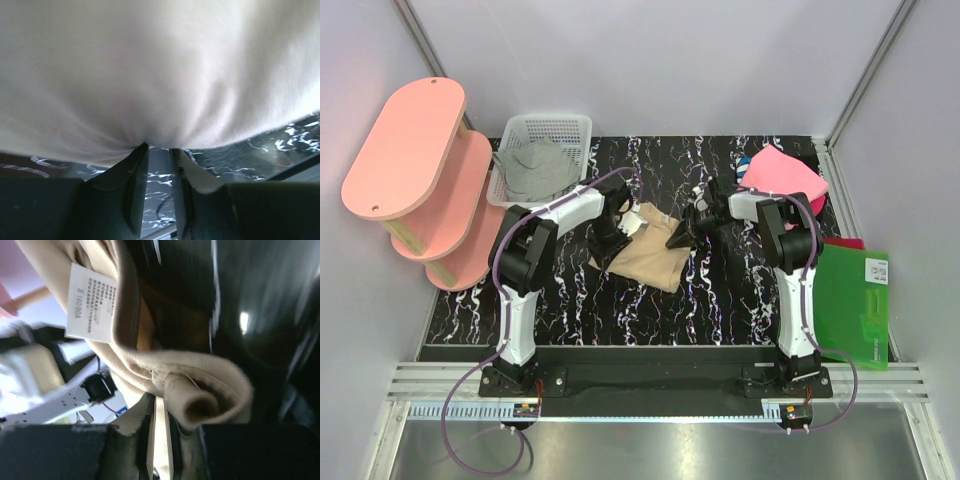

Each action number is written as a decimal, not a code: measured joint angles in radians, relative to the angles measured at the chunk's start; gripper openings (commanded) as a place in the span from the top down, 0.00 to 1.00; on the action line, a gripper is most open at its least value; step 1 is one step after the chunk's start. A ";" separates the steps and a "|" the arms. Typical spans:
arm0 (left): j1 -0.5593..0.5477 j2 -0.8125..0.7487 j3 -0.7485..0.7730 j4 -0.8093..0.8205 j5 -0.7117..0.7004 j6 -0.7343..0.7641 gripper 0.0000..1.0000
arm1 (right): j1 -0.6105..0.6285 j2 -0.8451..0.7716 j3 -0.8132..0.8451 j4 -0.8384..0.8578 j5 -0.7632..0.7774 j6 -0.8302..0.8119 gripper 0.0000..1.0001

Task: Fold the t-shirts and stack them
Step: Smooth out wrinkles on the folded tshirt, then put the neatly folded tshirt into the corner of the board with the right arm

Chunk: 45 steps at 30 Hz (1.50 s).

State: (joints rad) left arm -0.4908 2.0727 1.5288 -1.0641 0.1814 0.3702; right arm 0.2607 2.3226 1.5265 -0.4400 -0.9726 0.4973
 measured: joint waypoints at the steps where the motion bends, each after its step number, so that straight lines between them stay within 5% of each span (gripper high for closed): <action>1: 0.000 0.002 0.012 -0.003 -0.013 0.003 0.71 | 0.006 -0.029 -0.049 0.016 0.012 0.008 0.82; 9: 0.015 0.041 0.207 -0.008 -0.092 0.027 0.72 | 0.162 -0.340 -0.496 0.111 0.133 0.086 0.83; 15: 0.023 0.086 0.266 -0.007 -0.137 0.034 0.72 | 0.412 -0.542 -0.673 0.096 0.254 0.201 0.68; 17: 0.024 0.094 0.266 -0.011 -0.142 0.033 0.72 | 0.432 -0.581 -0.673 0.071 0.287 0.215 0.53; 23: 0.025 0.027 0.241 -0.047 -0.137 0.022 0.71 | 0.409 -0.628 -0.513 -0.056 0.406 0.205 0.48; 30: 0.023 -0.372 0.089 -0.140 -0.028 0.026 0.69 | 0.381 -0.614 -0.392 -0.082 0.430 0.161 0.53; 34: -0.011 -0.509 -0.022 -0.192 0.023 0.045 0.71 | 0.333 -0.552 -0.384 -0.116 0.434 0.108 0.46; 41: -0.125 -0.358 -0.160 -0.209 0.032 0.057 0.72 | 0.061 -0.525 -0.388 -0.142 0.467 0.037 0.38; 45: -0.203 -0.321 -0.195 -0.180 0.031 0.047 0.72 | 0.003 -0.504 -0.386 -0.141 0.479 0.003 0.38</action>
State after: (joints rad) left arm -0.6937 1.7519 1.3334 -1.2442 0.2127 0.4168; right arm 0.2642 1.8183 1.1400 -0.5808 -0.4938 0.5007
